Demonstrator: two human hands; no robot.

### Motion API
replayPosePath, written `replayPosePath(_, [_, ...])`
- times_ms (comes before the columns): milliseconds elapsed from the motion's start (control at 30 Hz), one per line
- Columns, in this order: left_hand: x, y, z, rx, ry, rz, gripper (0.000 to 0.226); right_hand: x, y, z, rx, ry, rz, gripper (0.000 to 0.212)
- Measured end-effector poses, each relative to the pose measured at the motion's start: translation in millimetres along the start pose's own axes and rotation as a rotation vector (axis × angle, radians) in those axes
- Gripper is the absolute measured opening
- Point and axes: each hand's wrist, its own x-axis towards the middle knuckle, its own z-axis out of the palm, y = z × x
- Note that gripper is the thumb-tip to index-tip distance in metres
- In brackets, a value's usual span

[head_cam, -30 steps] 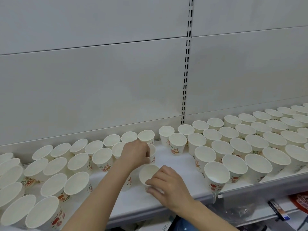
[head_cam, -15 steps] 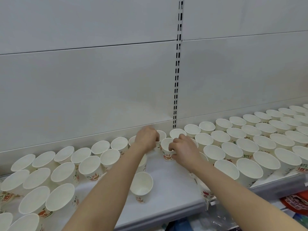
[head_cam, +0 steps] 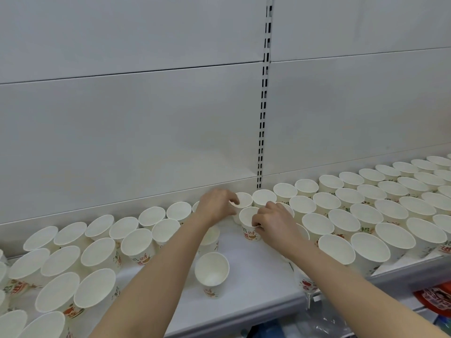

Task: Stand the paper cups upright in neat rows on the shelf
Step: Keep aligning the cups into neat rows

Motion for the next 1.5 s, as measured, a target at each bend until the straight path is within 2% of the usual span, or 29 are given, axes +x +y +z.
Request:
replayPosePath(133, [-14, -29, -24, -0.014, 0.167, -0.201, 0.012, 8, -2, -4, 0.115, 0.155, 0.008, 0.015])
replayPosePath(167, [-17, -34, -29, 0.012, 0.164, -0.251, 0.010, 16, -2, -6, 0.123, 0.177, 0.003, 0.014])
replayPosePath(233, [-21, -37, -31, 0.060, 0.070, -0.317, 0.013, 35, -5, -11, 0.108, 0.133, 0.025, 0.011])
replayPosePath(300, [-22, -32, -26, 0.095, -0.015, -0.358, 0.023, 54, -11, -12, 0.066, -0.009, 0.083, 0.016])
replayPosePath(433, [-18, -25, -8, 0.188, -0.026, -0.365, 0.021, 71, -21, 4, -0.038, -0.132, 0.166, 0.027])
replayPosePath(633, [-16, -22, 4, 0.226, 0.062, -0.290, 0.018, 73, -20, 20, -0.126, -0.093, 0.216, 0.016])
replayPosePath(800, [-19, -20, 2, 0.144, 0.052, -0.275, 0.019, 75, -19, 27, -0.104, -0.103, 0.201, 0.020])
replayPosePath(900, [-28, -24, -9, 0.012, 0.072, -0.276, 0.023, 73, -19, 24, 0.025, -0.056, 0.232, 0.023])
replayPosePath(1033, [-55, -33, -32, -0.087, 0.127, -0.285, 0.007, 60, -22, -4, 0.293, 0.123, 0.308, 0.008])
replayPosePath(1133, [-81, -40, -41, -0.107, 0.063, -0.237, 0.012, 22, -44, -25, 0.419, 0.162, 0.153, 0.008])
replayPosePath(1200, [-97, -43, -42, -0.093, -0.030, -0.174, 0.020, -15, -64, -28, 0.510, 0.118, -0.067, 0.005])
replayPosePath(1267, [-107, -43, -39, -0.047, -0.091, -0.095, 0.028, -44, -77, -24, 0.535, 0.032, -0.216, 0.015])
replayPosePath(1367, [-109, -39, -33, 0.051, -0.127, -0.021, 0.028, -55, -84, -13, 0.463, -0.031, -0.308, 0.023])
replayPosePath(1500, [-103, -31, -21, 0.073, -0.086, -0.006, 0.016, -60, -90, -9, 0.396, -0.001, -0.335, 0.011])
